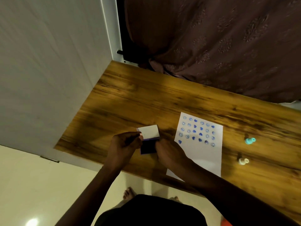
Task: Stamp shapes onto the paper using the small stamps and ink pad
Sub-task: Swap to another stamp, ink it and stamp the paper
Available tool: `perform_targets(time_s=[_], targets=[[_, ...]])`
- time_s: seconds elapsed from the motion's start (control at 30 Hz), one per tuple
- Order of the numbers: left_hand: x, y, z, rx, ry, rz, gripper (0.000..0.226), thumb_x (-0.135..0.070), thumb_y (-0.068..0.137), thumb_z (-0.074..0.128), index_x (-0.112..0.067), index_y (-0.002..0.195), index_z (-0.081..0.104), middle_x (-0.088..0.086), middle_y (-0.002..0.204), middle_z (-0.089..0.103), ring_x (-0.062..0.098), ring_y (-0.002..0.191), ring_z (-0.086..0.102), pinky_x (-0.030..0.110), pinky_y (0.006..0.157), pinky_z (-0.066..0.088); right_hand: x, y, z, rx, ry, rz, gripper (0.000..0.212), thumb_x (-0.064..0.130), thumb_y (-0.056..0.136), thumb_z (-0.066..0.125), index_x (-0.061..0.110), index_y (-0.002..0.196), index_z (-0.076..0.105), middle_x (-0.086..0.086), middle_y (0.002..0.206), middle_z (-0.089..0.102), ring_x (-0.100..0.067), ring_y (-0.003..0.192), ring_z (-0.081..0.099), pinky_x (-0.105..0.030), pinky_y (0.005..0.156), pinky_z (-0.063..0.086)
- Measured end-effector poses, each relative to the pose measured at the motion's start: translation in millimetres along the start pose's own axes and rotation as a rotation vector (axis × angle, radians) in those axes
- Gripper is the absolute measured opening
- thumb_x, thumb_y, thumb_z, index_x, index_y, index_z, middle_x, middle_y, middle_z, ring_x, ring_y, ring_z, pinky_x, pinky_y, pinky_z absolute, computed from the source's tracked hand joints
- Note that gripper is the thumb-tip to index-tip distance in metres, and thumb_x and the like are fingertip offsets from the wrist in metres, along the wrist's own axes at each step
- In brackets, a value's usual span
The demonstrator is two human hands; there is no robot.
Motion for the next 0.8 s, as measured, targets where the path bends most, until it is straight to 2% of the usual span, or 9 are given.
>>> perform_targets(time_s=[0.1, 0.23, 0.27, 0.37, 0.43, 0.47, 0.57, 0.67, 0.8], targets=[[-7.3, -4.5, 0.7, 0.006, 0.003, 0.011, 0.024, -0.018, 0.093, 0.071, -0.012, 0.116, 0.076, 0.002, 0.103, 0.081, 0.014, 0.091, 0.078, 0.029, 0.077, 0.063, -4.5, 5.1, -4.0, -0.022, 0.043, 0.020, 0.017, 0.010, 0.091, 0.061, 0.005, 0.107, 0.065, -0.016, 0.103, 0.068, -0.035, 0.094, 0.068, -0.037, 0.069, 0.049], [-13.5, -8.5, 6.3, 0.023, 0.022, 0.019, 0.022, -0.020, 0.093, 0.071, -0.014, 0.114, 0.077, 0.001, 0.102, 0.081, 0.013, 0.091, 0.078, 0.028, 0.077, 0.064, -24.6, 14.8, 9.8, -0.050, 0.159, 0.094, 0.031, 0.024, 0.094, 0.065, 0.011, 0.123, 0.061, -0.012, 0.123, 0.066, -0.030, 0.113, 0.065, -0.037, 0.096, 0.054], [-14.4, -8.9, 8.1, 0.026, 0.026, 0.012, 0.023, -0.021, 0.093, 0.071, -0.014, 0.114, 0.076, 0.001, 0.102, 0.081, 0.013, 0.092, 0.078, 0.028, 0.078, 0.064, -29.0, 14.8, 10.8, -0.077, 0.187, 0.102, 0.031, 0.025, 0.095, 0.064, 0.012, 0.123, 0.062, -0.011, 0.121, 0.067, -0.028, 0.110, 0.067, -0.033, 0.095, 0.054], [-13.8, -9.6, 16.2, 0.025, 0.033, -0.010, 0.025, -0.022, 0.092, 0.073, -0.013, 0.115, 0.076, 0.003, 0.099, 0.081, 0.013, 0.089, 0.078, 0.027, 0.076, 0.064, -41.5, 4.8, -5.2, -0.176, 0.342, 0.119, 0.026, 0.027, 0.092, 0.065, 0.014, 0.114, 0.070, -0.006, 0.101, 0.073, -0.020, 0.089, 0.070, -0.018, 0.073, 0.047], [-16.3, -11.4, 24.7, 0.037, 0.031, -0.004, 0.024, -0.021, 0.091, 0.073, -0.012, 0.114, 0.076, 0.004, 0.095, 0.081, 0.014, 0.085, 0.078, 0.024, 0.072, 0.063, -58.7, -6.9, -18.3, -0.219, 0.440, 0.157, 0.016, 0.031, 0.090, 0.068, 0.016, 0.087, 0.073, 0.000, 0.081, 0.072, -0.012, 0.073, 0.067, -0.020, 0.061, 0.044], [-18.3, -12.3, 29.5, 0.045, 0.031, 0.001, 0.023, -0.020, 0.091, 0.073, -0.013, 0.113, 0.076, 0.004, 0.092, 0.081, 0.014, 0.084, 0.078, 0.020, 0.069, 0.061, -71.1, -13.2, -23.3, -0.244, 0.467, 0.194, 0.020, 0.034, 0.089, 0.070, 0.016, 0.081, 0.073, 0.001, 0.078, 0.072, -0.011, 0.070, 0.066, -0.024, 0.060, 0.045], [-18.1, -13.1, 42.9, 0.060, 0.025, -0.012, 0.022, -0.018, 0.091, 0.073, -0.016, 0.113, 0.075, 0.001, 0.091, 0.080, 0.010, 0.080, 0.078, 0.015, 0.066, 0.058, -115.8, -36.6, -30.9, -0.306, 0.482, 0.329, 0.022, 0.038, 0.088, 0.074, 0.018, 0.096, 0.079, 0.002, 0.096, 0.077, -0.011, 0.087, 0.069, -0.025, 0.075, 0.051], [-13.4, -10.8, 54.8, 0.081, 0.049, -0.043, 0.021, -0.020, 0.090, 0.074, -0.021, 0.111, 0.075, -0.004, 0.095, 0.079, 0.013, 0.085, 0.079, 0.024, 0.074, 0.063, -155.4, -61.0, -29.7, -0.320, 0.418, 0.441, 0.025, 0.038, 0.090, 0.072, 0.015, 0.098, 0.078, -0.001, 0.102, 0.077, -0.013, 0.090, 0.069, -0.011, 0.067, 0.037], [-7.9, -9.9, 65.7, 0.099, 0.057, -0.056, 0.016, -0.018, 0.090, 0.074, -0.027, 0.102, 0.077, -0.001, 0.100, 0.080, 0.018, 0.092, 0.078, 0.036, 0.085, 0.063, -173.5, -78.2, -16.7, -0.309, 0.354, 0.496, 0.024, 0.037, 0.092, 0.068, 0.016, 0.098, 0.077, -0.002, 0.101, 0.077, -0.015, 0.089, 0.070, -0.005, 0.061, 0.030]])
Point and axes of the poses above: each hand's wrist, its own y-axis towards the middle knuckle, its own z-axis out of the palm, x = y × z, the point moved 7 cm from there along y, towards the middle knuckle
